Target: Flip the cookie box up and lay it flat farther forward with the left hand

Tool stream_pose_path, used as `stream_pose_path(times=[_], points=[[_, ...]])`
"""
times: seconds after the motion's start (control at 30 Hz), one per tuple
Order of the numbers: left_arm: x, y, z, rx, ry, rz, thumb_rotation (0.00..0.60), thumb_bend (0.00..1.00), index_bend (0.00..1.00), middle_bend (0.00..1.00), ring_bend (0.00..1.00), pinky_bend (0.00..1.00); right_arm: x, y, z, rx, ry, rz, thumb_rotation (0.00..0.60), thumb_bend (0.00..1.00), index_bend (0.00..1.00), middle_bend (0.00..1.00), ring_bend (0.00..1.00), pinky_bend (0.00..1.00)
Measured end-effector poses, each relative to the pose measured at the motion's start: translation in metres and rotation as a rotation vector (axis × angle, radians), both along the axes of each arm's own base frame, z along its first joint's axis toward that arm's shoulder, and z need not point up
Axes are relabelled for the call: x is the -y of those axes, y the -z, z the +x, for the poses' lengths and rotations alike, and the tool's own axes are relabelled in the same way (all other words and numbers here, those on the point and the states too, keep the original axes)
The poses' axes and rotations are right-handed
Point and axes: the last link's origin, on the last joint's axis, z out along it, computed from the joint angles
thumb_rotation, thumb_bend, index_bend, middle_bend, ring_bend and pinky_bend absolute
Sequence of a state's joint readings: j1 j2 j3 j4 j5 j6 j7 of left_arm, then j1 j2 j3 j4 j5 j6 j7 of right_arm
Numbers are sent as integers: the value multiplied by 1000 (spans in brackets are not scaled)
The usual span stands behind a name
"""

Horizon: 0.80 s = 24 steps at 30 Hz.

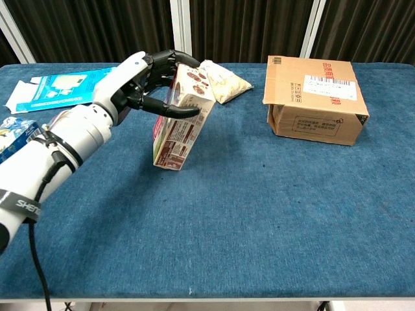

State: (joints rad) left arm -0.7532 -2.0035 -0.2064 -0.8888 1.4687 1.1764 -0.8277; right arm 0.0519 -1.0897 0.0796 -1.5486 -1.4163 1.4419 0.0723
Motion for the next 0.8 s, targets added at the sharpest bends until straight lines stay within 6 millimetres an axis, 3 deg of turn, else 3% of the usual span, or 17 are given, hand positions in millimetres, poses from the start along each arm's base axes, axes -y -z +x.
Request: stream_pose_path(times=[0.13, 0.3, 0.8], points=[[-3, -8, -11, -44, 14, -18, 600, 71, 86, 109, 2, 43, -1, 0, 0, 2, 0, -4, 600, 100, 0, 0, 0, 0], [-5, -19, -24, -94, 16, -33, 600, 39, 5, 31, 0, 7, -1, 1, 1, 4, -7, -1, 600, 100, 0, 0, 0, 0], [-4, -59, -42, -290, 67, 45, 600, 16, 0, 0, 0, 0, -1, 1, 1, 9, -16, -1, 600, 100, 0, 0, 0, 0]])
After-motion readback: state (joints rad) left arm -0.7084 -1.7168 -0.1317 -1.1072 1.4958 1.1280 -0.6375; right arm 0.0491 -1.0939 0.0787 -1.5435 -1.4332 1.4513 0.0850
